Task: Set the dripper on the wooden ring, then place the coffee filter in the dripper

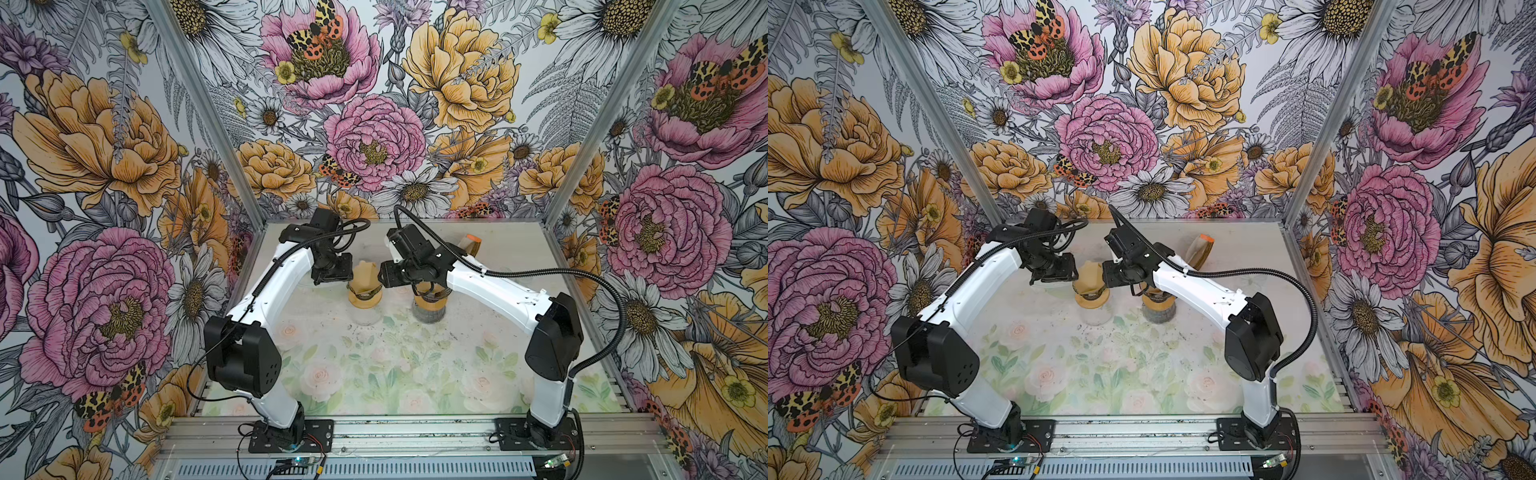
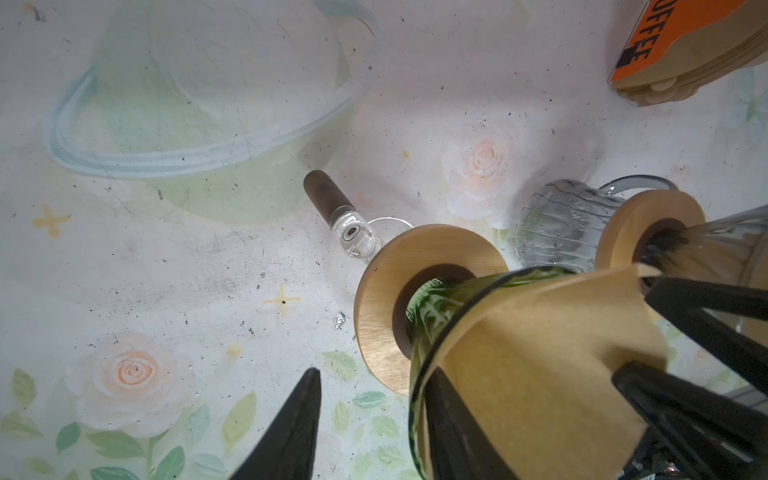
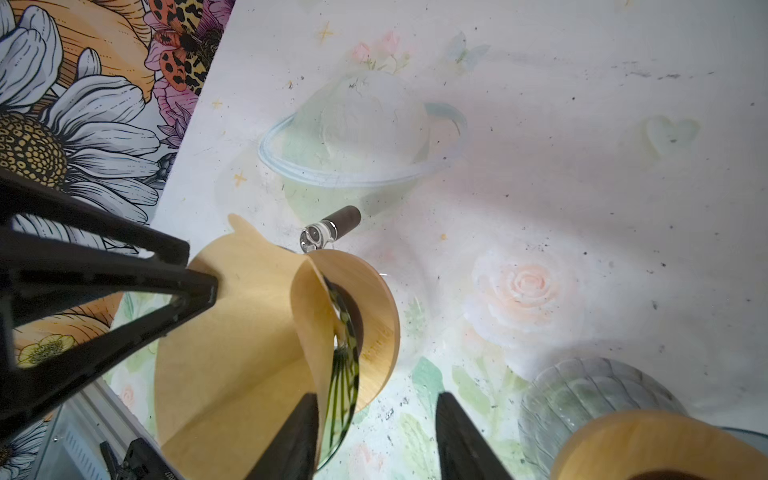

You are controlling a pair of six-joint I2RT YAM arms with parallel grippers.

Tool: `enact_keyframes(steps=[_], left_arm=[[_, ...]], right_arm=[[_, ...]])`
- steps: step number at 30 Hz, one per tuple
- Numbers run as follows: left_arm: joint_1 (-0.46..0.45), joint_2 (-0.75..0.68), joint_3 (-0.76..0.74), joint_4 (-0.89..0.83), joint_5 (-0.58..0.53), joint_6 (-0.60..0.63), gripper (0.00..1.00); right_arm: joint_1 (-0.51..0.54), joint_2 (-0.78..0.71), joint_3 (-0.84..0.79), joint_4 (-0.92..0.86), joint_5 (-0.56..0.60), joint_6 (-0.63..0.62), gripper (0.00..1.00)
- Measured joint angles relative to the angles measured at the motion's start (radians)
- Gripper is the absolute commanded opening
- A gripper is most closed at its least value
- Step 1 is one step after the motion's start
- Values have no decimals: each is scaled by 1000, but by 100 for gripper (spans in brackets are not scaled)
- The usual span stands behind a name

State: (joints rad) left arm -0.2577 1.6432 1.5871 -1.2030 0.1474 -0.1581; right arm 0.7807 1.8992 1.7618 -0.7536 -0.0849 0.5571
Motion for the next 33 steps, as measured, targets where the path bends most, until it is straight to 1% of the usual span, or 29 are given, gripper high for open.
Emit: enact_keyframes(steps=[4,13,21,33], left_arm=[[0,0,-5,5,0,0,43],[-1,0,-42,22,13,-4,43],[-1,0,-55,26,19,-12,42],[12,-2,-21,26,77,-23,48]], right_arm=[[3,10,0,-10,11,-1,44],[46,45,7,-13,10,-7,42],[47,48,17,-18,31,-13,39],[47,62,82,-84,48,-42,35]])
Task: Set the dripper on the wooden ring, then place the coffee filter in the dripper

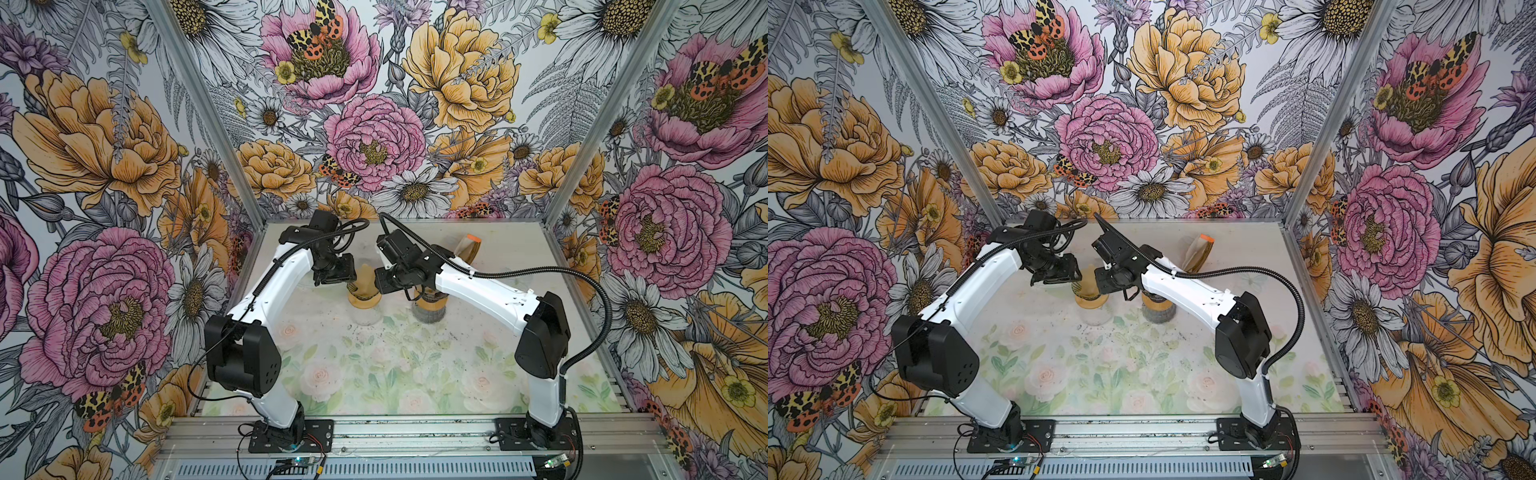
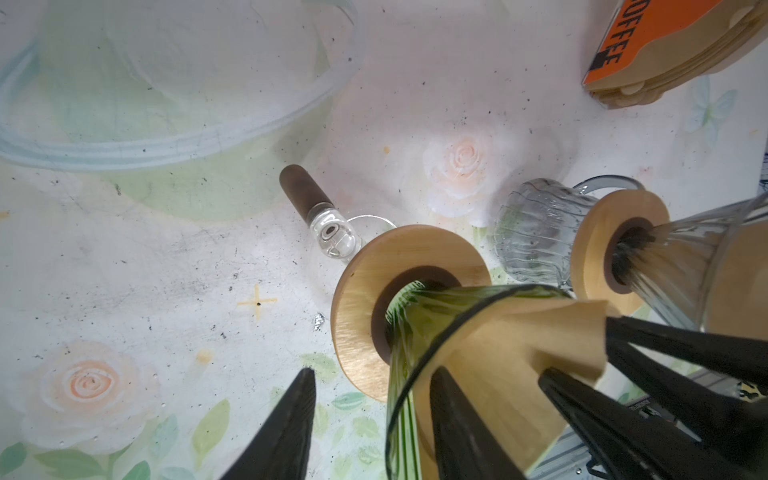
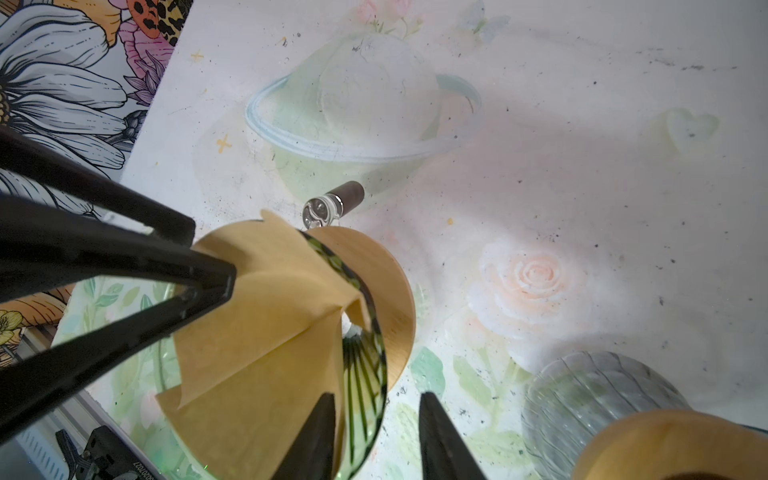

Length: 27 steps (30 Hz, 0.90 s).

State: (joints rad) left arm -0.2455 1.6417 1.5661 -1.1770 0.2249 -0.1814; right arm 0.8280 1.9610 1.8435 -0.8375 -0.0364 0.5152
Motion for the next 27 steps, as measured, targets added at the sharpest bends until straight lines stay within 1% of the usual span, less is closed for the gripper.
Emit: enact_keyframes(steps=[5,9,13,15,21,27], left_arm=[[1,-7,2,0,24,1,49],[1,-8,2,0,31,2,49],[-1,-8,2,0,31,8,54],[-1,-8,2,0,31,9,55],[-1,-8,-5,0,29,9,53],[-1,-8,-11,0,25,8,49]], right_arm=[[0,3,4,-15,1,-3,35],[0,7,14,-24,7,-8,42],[-2,11,36,-27,6,-12,48],[-3,16,50,-27,5,-13,51],[-11,34,92,-27,-1,-16,54],[-18,77,122,-43,-2,-16,54]])
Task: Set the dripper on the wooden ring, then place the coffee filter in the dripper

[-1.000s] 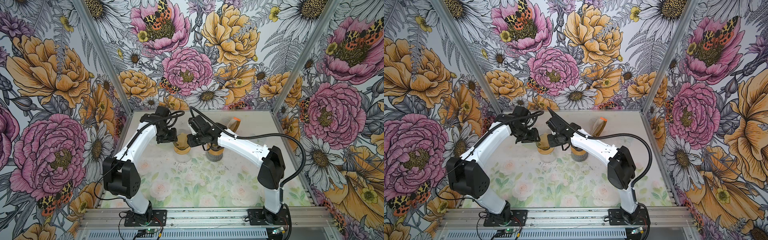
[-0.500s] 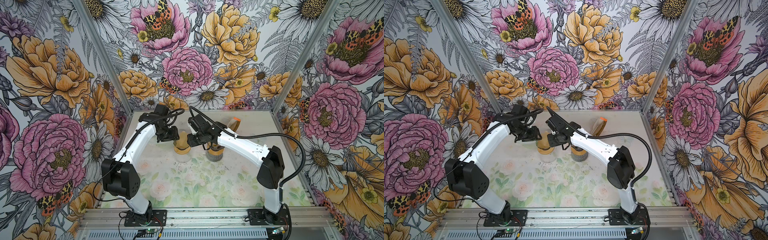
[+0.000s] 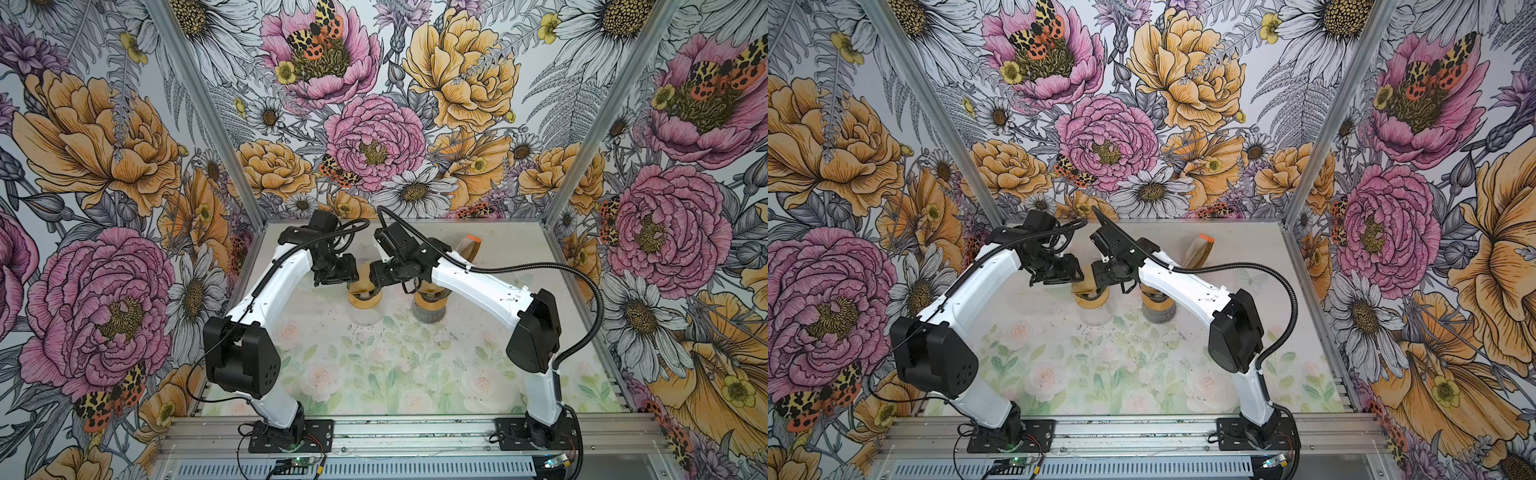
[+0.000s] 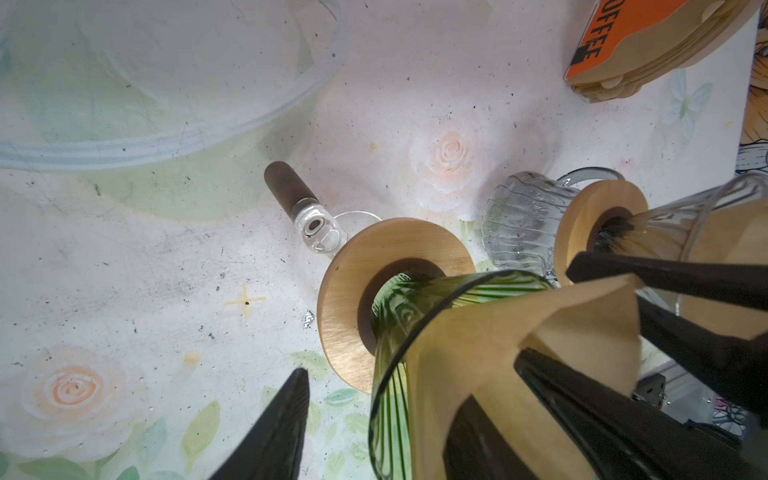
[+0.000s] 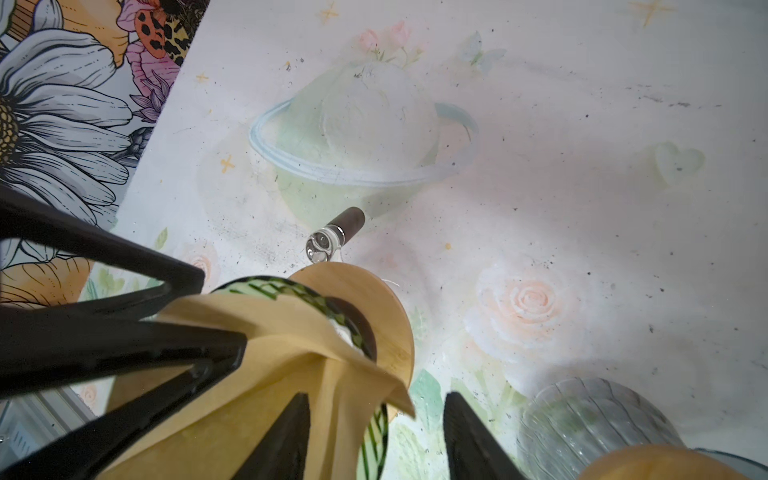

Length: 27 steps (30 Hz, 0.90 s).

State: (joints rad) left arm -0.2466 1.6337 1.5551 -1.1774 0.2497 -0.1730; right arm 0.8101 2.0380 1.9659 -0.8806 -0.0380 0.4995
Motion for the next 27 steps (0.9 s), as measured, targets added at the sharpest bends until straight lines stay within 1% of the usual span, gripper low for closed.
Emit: enact_keyframes(steps=[7,27], left_arm=[[3,0,-26,0,-15,0,48],[10,12,-30,0,-29,0,48]], right_arm=[[0,19,2,-28,0,-1,54],[0,50,63,-114,35,-8,52]])
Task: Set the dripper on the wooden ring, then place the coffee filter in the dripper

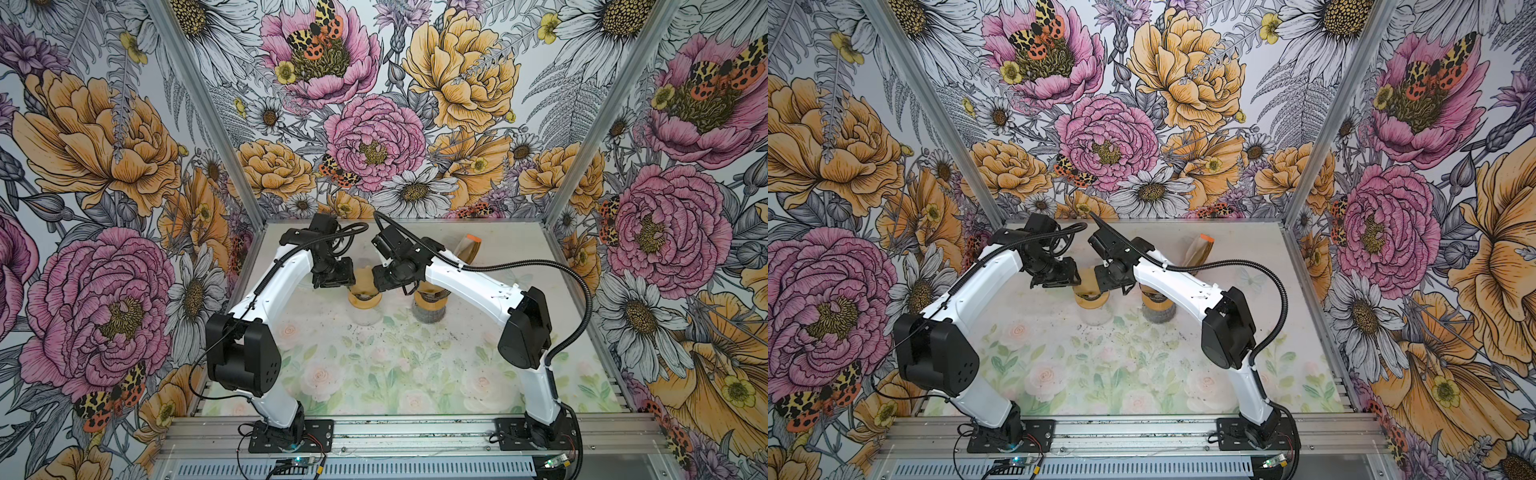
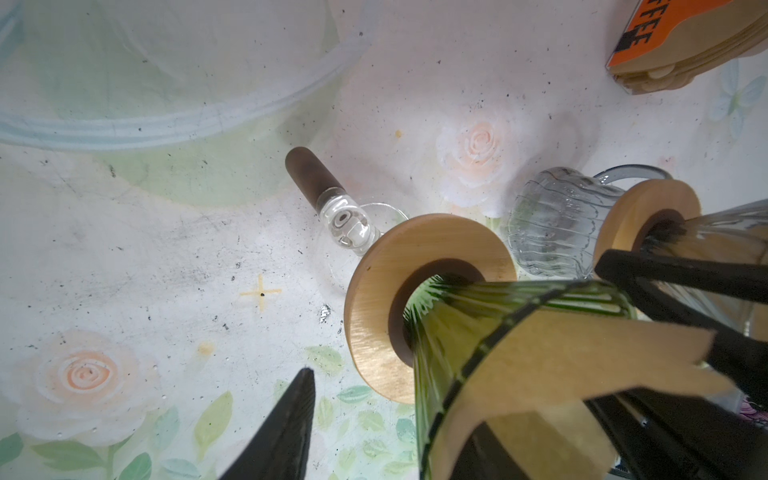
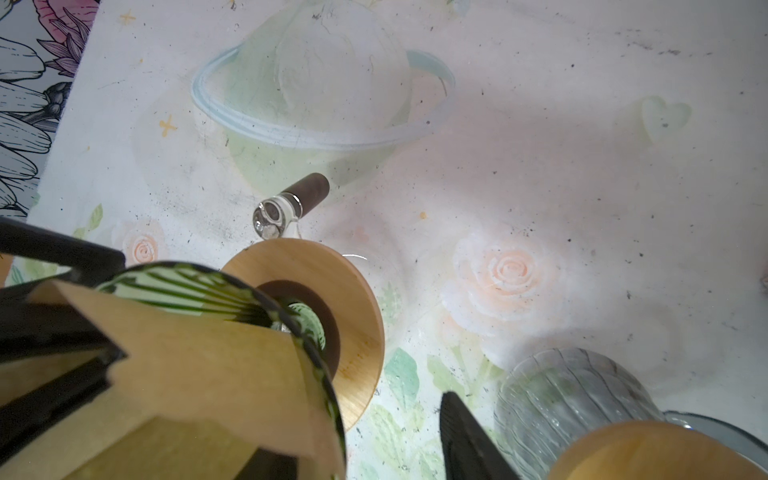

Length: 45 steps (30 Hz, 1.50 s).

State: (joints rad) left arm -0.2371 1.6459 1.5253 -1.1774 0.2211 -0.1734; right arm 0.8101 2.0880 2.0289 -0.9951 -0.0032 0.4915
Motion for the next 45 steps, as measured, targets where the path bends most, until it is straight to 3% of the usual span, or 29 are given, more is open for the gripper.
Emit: enact_keyframes(steps=[15,45], left_arm=[[13,0,18,0,111,2,53],[12,43,-10,0,60,16,51]], right_arm=[[0,17,92,-11,-72,-14,59],[3,88,98,-79,-50,-39,64]])
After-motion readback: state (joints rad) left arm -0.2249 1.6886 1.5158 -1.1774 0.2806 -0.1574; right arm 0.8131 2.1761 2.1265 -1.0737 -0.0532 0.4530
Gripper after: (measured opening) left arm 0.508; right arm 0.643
